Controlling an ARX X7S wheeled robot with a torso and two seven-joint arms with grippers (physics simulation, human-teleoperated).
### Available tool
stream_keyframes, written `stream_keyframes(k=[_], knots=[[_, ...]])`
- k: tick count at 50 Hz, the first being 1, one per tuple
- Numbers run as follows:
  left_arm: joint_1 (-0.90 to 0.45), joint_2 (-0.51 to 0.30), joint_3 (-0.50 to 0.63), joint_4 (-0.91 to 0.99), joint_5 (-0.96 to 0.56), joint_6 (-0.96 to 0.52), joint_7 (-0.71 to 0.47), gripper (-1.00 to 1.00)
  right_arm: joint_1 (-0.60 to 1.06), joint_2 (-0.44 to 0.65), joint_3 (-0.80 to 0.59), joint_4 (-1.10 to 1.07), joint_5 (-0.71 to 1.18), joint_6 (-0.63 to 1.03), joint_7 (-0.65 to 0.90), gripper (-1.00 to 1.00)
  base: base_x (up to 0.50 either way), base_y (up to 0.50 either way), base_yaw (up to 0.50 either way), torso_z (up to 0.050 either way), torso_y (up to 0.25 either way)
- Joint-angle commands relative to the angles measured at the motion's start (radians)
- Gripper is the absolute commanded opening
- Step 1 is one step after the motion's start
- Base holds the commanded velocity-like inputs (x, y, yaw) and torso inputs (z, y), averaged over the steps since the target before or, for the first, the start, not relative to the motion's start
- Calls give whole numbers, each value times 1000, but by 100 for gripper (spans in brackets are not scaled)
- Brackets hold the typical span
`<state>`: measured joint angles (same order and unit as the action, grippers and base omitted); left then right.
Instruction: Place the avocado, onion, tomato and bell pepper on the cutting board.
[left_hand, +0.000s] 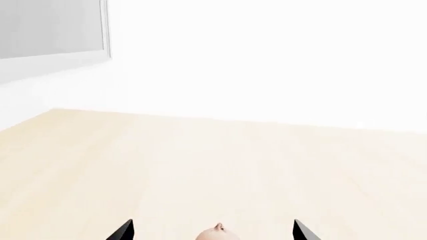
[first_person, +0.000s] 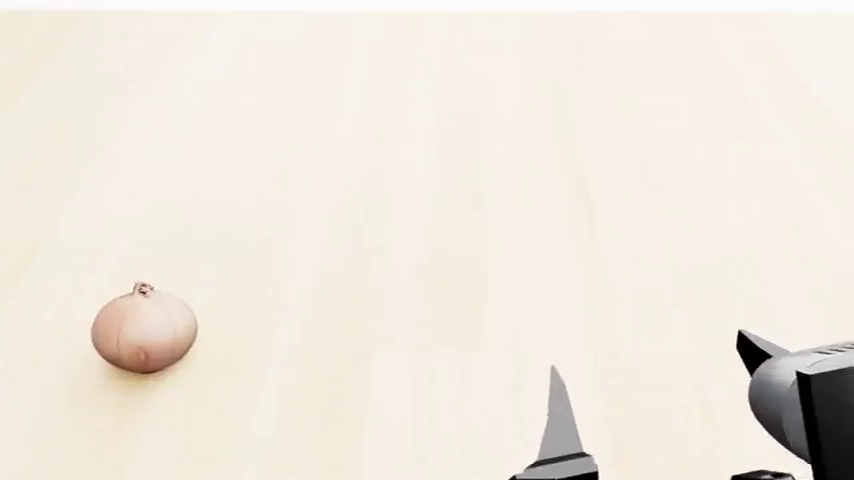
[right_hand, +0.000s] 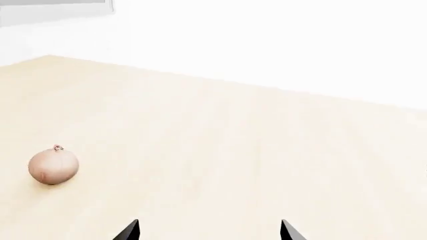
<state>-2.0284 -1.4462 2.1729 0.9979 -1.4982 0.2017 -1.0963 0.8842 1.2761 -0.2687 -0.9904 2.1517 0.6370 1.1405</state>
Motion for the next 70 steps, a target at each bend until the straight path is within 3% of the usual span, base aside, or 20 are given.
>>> stream_keyframes(k=[1,3,8,40,53,64,70], knots=[[33,65,-19,-69,31,83,68,100,-90,-16,148,-56,178,58,127,100,0,0,0,0,0],[42,71,-18,-76,36,91,74,100,-138,-104,266,-56,285,156,240,100,0,0,0,0,0],[53,73,-18,-80,42,101,84,100,-216,-232,403,-56,452,281,429,100,0,0,0,0,0],[47,46,-42,-24,14,71,72,100,-753,-413,702,-57,460,512,430,100,0,0,0,0,0],[49,49,-53,-32,5,64,80,100,-773,-369,686,-57,326,481,430,100,0,0,0,0,0],[47,28,-60,-17,-1,46,79,100,-736,-448,532,-53,196,475,420,100,0,0,0,0,0],[44,12,-64,-6,-9,34,80,100,-753,-498,526,-17,115,523,369,100,0,0,0,0,0]])
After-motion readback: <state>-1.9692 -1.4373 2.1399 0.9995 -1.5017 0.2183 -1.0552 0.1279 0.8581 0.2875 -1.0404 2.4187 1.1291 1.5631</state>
